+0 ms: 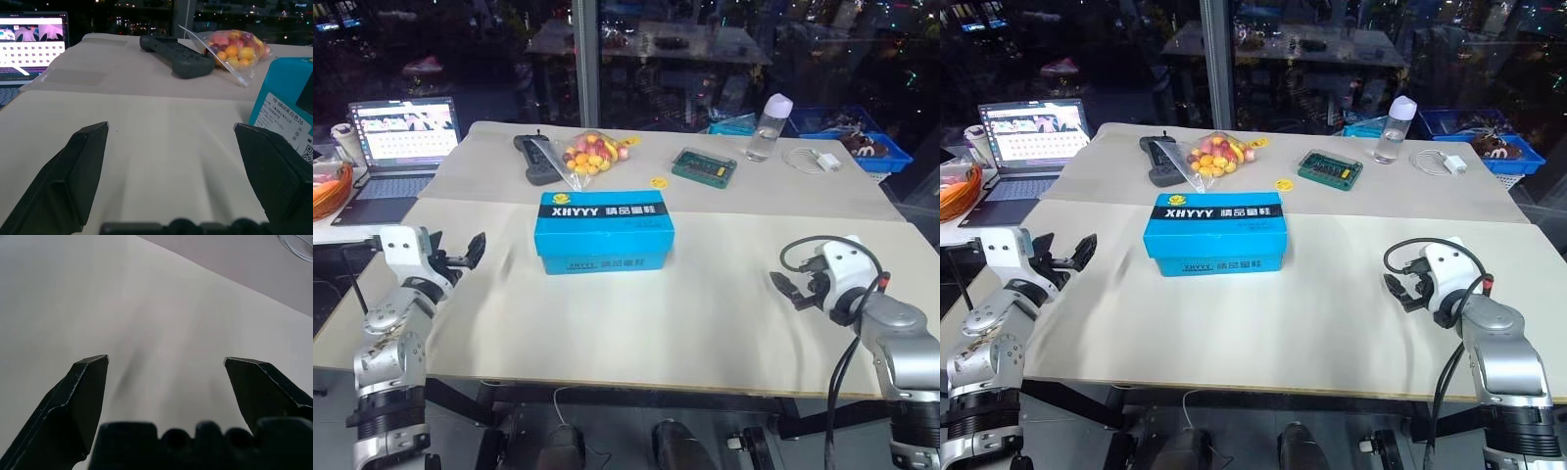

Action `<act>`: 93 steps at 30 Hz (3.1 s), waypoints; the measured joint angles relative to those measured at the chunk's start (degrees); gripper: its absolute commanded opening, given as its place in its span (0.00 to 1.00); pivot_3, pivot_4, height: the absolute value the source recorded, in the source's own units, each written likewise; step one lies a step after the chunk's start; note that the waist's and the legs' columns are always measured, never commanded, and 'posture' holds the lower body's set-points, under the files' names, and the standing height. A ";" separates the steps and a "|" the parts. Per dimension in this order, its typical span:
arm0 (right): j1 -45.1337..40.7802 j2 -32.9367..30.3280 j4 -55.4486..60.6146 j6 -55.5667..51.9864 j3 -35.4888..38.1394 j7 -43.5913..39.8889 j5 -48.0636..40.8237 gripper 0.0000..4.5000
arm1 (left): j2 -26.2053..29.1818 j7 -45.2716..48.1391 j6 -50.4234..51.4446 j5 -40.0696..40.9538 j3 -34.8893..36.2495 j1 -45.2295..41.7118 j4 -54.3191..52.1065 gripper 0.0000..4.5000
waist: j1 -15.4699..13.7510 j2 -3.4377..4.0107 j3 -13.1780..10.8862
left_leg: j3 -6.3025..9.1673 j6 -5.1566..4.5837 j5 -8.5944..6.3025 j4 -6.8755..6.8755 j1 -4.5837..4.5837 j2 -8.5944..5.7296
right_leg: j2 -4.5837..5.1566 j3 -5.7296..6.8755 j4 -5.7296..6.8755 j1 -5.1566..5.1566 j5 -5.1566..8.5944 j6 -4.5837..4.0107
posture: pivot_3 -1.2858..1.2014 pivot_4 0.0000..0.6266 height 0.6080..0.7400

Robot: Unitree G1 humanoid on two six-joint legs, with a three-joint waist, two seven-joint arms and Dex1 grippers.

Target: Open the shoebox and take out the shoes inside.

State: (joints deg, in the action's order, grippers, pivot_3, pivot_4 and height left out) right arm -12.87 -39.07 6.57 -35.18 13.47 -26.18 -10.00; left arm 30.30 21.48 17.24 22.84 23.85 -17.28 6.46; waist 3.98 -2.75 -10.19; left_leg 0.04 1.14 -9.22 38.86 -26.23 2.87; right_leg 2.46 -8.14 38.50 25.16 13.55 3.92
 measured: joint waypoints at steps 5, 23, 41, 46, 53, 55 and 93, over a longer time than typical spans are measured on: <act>-0.41 1.29 1.33 -0.05 -1.60 1.25 0.28 1.00 | 2.84 7.63 -0.19 -0.01 -2.90 -0.52 2.66 0.98 | 0.10 0.00 0.00 | 0.00 0.12 -0.07 -0.01 0.00 0.00 | 0.00 -0.01 0.00 0.03 0.00 -0.01 | 0.52 0.24 0.51; -4.63 -5.07 13.41 -5.47 -12.76 -18.20 -9.09 1.00 | 20.85 37.35 12.74 15.17 -1.53 19.99 -23.38 0.98 | 0.17 0.20 -0.17 | -0.08 0.45 -0.28 -0.11 -0.08 0.16 | 0.24 0.12 -0.58 0.25 0.13 -0.19 | 0.52 0.24 0.51; -17.05 11.56 3.47 -2.32 -32.23 -15.45 -0.35 0.15 | 18.56 35.20 12.52 13.84 -2.44 19.46 -23.36 1.00 | -0.02 0.18 -0.17 | -0.22 0.09 -0.06 -0.17 -0.52 0.17 | 0.92 1.33 -0.29 0.84 -0.11 -0.23 | 0.52 0.24 0.51; -20.23 17.62 -2.46 0.17 -32.84 -6.44 5.73 0.15 | 17.70 34.17 12.48 13.24 -2.61 19.20 -23.42 1.00 | -0.08 0.17 -0.15 | -0.22 0.09 -0.05 -0.17 -0.73 0.19 | 0.93 1.41 -0.29 0.98 -0.23 -0.25 | 0.52 0.24 0.51; -15.44 23.09 -1.32 0.97 -31.07 0.53 7.45 0.15 | 17.33 33.66 12.48 12.98 -2.73 19.16 -23.48 1.00 | -0.09 0.17 -0.16 | -0.20 -0.01 0.01 -0.14 -0.86 0.22 | 0.93 1.52 -0.25 1.06 -0.23 -0.24 | 0.52 0.24 0.51; -15.14 24.38 -1.26 1.05 -30.93 1.47 7.53 0.15 | 17.34 33.74 12.49 12.91 -3.05 18.79 -23.45 1.00 | 0.00 0.17 -0.16 | -0.20 0.00 0.01 -0.14 -0.86 0.22 | 0.93 1.52 -0.24 1.07 -0.27 -0.24 | 0.52 0.24 0.51; -29.01 31.26 -7.82 13.89 -25.78 9.66 13.01 0.15 | 17.30 34.08 12.51 11.05 -4.99 15.21 -22.47 1.00 | 0.15 0.19 -0.17 | -0.18 -0.02 0.03 -0.14 -0.84 0.35 | 0.90 1.70 -0.07 1.12 -0.36 -0.30 | 0.52 0.24 0.51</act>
State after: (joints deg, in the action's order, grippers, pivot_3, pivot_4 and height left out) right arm -41.88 -7.81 -1.26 -21.29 -12.32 -16.52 3.02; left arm 47.60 55.57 29.75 33.89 18.86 -2.06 -16.01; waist 4.13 -2.56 -10.36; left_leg -0.14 1.13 -9.20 38.71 -27.07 3.22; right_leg 3.36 -6.43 38.44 26.28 13.19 3.62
